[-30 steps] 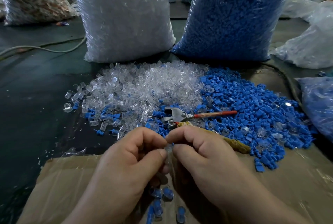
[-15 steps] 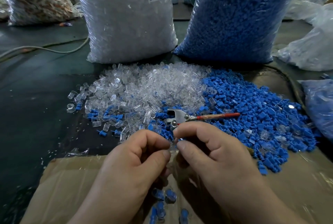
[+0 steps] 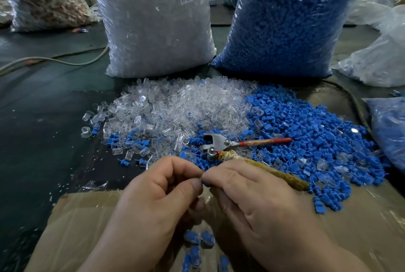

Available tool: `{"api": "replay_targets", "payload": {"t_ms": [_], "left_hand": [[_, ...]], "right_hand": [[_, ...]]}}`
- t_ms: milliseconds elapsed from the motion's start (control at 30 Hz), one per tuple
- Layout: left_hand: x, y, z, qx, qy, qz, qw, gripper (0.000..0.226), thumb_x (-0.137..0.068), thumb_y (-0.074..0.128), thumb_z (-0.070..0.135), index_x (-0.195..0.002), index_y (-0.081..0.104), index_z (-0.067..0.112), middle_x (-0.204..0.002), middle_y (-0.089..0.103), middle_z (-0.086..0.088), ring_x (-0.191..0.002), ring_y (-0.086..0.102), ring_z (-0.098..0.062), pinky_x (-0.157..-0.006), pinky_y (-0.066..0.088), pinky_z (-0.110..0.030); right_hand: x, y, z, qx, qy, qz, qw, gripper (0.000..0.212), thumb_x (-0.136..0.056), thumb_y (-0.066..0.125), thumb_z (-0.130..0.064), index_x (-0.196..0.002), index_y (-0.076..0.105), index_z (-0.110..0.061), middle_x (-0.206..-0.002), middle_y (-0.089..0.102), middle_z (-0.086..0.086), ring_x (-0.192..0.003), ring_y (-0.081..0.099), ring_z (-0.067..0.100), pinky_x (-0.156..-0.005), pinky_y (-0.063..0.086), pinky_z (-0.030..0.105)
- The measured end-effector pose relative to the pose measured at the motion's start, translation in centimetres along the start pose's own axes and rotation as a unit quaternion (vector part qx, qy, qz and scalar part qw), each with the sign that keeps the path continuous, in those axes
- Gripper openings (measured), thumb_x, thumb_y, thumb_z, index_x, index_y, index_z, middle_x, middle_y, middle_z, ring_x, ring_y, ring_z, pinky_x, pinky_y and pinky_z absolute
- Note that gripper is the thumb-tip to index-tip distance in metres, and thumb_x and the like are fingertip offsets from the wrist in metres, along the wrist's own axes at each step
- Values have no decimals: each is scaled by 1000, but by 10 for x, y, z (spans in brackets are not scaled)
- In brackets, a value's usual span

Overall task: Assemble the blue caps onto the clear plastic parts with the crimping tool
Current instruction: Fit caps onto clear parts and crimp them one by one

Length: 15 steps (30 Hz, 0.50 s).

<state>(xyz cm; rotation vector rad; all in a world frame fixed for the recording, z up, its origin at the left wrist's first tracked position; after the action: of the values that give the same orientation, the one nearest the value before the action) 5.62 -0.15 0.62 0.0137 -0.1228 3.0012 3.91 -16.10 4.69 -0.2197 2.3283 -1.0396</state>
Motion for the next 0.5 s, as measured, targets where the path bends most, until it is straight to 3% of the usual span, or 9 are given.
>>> {"api": "replay_targets", "payload": {"t_ms": [167,300,367,400,467,500], "left_hand": [[3,5,2,1,-2,-35,999,12,-75,72,26,-86,74,29,-69,71,-11,-62,68,-20,-57,53,-25],[2,2,3,-37,-1,-13,999,28,-60,78,35,-87,74,31,-72,71,-4,-64,67,-25,-61,55,-34],[0,0,2,-49,-2,16,999,22,-66,80,30,-86,73,35,-68,69,0,-61,64,-18,-59,53,-32],[-1,-1,2,-51,-2,32,998,20,-72,83,25,-85,72,36,-67,69,1,-60,64,-15,-57,52,-28],[-1,-5,0,-42,-11,55,998,27,-76,80,13,-83,72,38,-65,69,0,-59,66,-15,-55,52,-24],[-1,-7,-1,-38,-17,60,997,29,-75,78,11,-82,72,38,-65,69,0,-59,67,-16,-55,52,-25]], "right_hand": [[2,-1,2,10,41,-12,999,20,-94,54,-34,-101,69,-23,-92,63,-9,-84,61,13,-65,52,40],[1,-1,-2,41,22,-16,999,25,-93,50,-33,-105,68,-21,-96,64,-6,-89,61,17,-65,54,41],[-1,-3,1,107,12,-21,994,33,-91,48,-36,-115,65,-20,-108,63,-4,-102,58,19,-78,55,41],[-3,-4,9,158,34,-34,986,40,-90,47,-41,-126,57,-25,-119,60,-4,-114,53,20,-92,52,43],[-4,-8,30,250,123,-77,957,62,-88,44,-56,-144,24,-37,-150,35,-7,-143,23,21,-118,24,45],[-3,-11,43,275,163,-97,943,71,-88,43,-61,-147,8,-40,-158,18,-7,-148,6,21,-120,8,43]]}}
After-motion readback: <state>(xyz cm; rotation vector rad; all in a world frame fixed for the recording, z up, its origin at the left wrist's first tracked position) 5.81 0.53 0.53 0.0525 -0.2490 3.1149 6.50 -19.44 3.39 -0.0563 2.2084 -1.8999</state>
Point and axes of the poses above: each hand's wrist, its own x-axis away from the middle knuckle, its own y-axis out of the palm, z = x × y, the point moved 4 cm from there along -x, towards the middle knuckle
